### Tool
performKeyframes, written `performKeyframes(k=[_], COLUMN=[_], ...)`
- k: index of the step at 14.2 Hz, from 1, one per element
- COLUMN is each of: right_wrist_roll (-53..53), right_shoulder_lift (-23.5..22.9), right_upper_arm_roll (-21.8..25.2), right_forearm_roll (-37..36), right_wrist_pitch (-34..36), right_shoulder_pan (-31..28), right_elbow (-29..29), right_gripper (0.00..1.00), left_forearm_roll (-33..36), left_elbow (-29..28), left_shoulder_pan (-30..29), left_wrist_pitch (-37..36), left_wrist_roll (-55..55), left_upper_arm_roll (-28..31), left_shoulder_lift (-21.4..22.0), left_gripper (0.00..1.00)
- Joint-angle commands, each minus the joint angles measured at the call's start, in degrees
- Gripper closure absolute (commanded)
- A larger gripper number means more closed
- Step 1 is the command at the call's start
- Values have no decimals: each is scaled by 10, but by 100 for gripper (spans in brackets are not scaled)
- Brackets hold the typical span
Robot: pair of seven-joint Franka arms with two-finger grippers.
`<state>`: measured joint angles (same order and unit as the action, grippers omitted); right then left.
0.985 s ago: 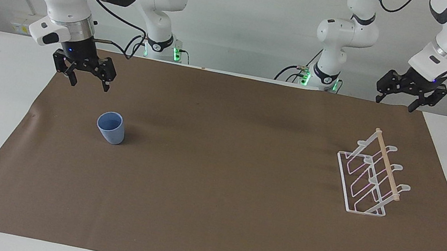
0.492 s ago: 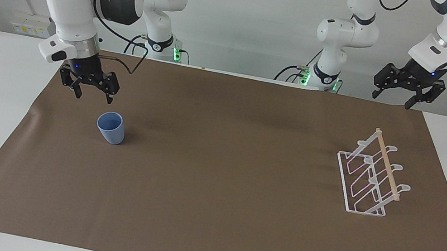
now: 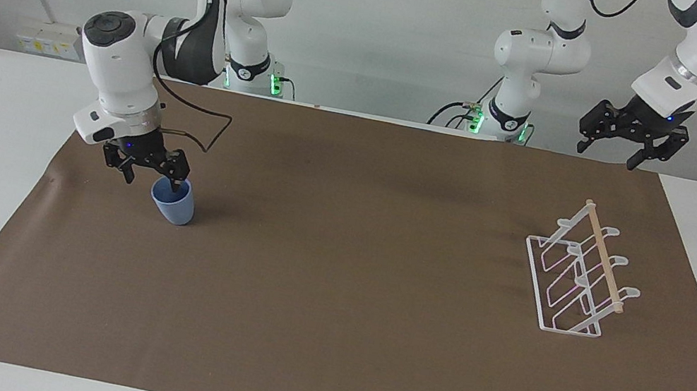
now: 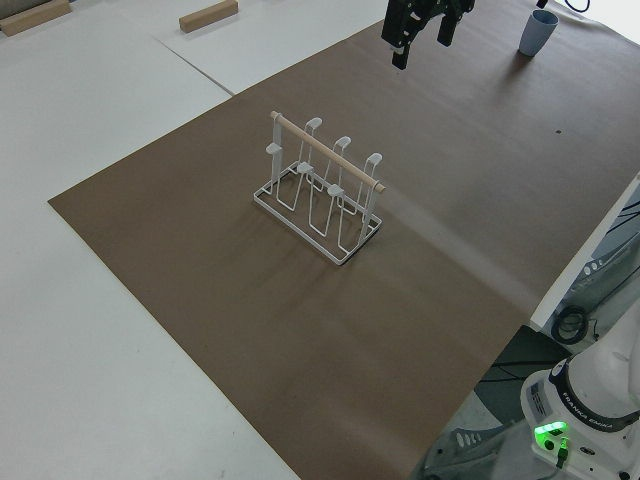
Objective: Hang cup on cup holder
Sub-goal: 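Reach the right gripper into the blue cup's rim and grasp it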
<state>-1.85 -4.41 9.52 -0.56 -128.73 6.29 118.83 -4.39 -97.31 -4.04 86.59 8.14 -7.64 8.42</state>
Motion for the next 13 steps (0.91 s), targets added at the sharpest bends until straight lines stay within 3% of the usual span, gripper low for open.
performKeyframes(k=[1,5,9,13], right_wrist_roll=[-2,-12,-35,-35], right_shoulder_lift=[7,7,9,5], right_upper_arm_roll=[-4,-4,-4,-4], right_forearm_roll=[0,1,0,0], right_wrist_pitch=[-21,-22,-48,-72], right_shoulder_pan=[-8,-11,-27,-30], right_elbow=[25,47,60,78], right_gripper=[0,0,0,0], left_forearm_roll=[-5,6,21,14], left_elbow=[-17,-46,31,45], left_shoulder_pan=[1,3,1,-1], left_wrist_pitch=[6,44,11,11], left_wrist_roll=[-9,-12,-13,-16], left_upper_arm_roll=[3,3,2,2], left_shoulder_lift=[16,20,-30,-56], left_gripper=[0,0,0,0])
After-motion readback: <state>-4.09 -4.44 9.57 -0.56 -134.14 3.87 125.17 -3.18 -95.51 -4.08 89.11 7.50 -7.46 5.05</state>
